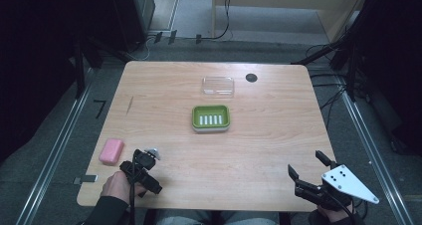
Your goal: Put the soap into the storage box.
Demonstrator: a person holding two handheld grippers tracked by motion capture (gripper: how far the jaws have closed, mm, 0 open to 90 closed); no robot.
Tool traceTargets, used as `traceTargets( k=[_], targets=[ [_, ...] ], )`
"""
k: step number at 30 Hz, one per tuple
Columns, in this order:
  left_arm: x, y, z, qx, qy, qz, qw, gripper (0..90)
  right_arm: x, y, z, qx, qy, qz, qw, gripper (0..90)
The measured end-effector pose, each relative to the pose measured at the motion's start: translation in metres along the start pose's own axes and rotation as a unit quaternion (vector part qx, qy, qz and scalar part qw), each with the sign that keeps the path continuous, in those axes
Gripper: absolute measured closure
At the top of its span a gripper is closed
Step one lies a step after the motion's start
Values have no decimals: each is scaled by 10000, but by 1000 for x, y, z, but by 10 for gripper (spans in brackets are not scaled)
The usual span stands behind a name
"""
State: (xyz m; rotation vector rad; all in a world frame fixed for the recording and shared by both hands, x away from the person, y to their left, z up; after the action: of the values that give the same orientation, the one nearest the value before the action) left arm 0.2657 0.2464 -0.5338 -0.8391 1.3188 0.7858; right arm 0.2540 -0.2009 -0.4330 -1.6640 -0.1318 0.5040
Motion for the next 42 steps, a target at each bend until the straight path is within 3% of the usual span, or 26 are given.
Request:
traceTargets(
  k=[30, 42],
  targets=[
    [-12, 5, 29, -312, -55, -240, 9992, 67, 0, 0, -1, -3, 9, 4, 10000, 129],
    [-18, 5, 44, -555, -64, -411, 9976, 57, 0, 1, 0, 11, 0, 23, 10000, 129]
  ],
)
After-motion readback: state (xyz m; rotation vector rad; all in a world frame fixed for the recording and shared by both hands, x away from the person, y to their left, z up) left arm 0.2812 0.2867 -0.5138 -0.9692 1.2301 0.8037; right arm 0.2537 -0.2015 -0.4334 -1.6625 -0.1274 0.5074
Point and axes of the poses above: each handheld gripper's, and its own axes: x roughly forward along the jaws, y roughly out of its underside, z roughly to its left, the point moved 8 cm from there along x, roughly forward along the jaws, and after that the axes turned 5 degrees about -z, right-handed, at the moved point
